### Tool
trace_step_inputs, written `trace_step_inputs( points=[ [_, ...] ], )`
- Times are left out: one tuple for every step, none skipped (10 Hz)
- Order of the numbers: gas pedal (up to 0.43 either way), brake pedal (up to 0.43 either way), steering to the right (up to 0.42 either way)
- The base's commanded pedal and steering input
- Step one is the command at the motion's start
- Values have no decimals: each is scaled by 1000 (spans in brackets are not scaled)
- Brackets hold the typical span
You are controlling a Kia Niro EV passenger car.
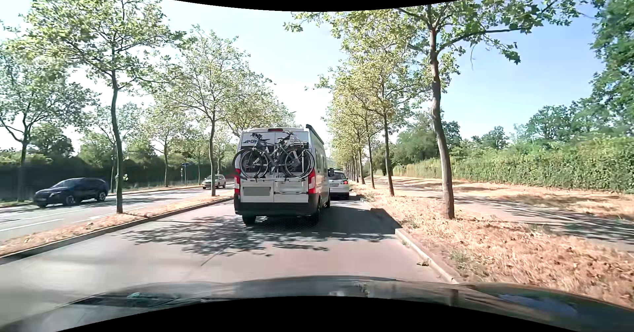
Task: Follow the waypoints while adhering to traffic rules and regulations
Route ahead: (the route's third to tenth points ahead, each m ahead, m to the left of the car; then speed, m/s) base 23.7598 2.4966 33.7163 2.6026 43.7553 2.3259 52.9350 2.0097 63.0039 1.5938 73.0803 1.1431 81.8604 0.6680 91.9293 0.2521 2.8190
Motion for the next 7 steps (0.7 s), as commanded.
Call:
trace_step_inputs(
  points=[
    [39,0,-1],
    [39,0,-1],
    [39,0,-1],
    [39,0,-1],
    [39,0,-1],
    [39,0,-1],
    [39,0,-1]
  ],
)
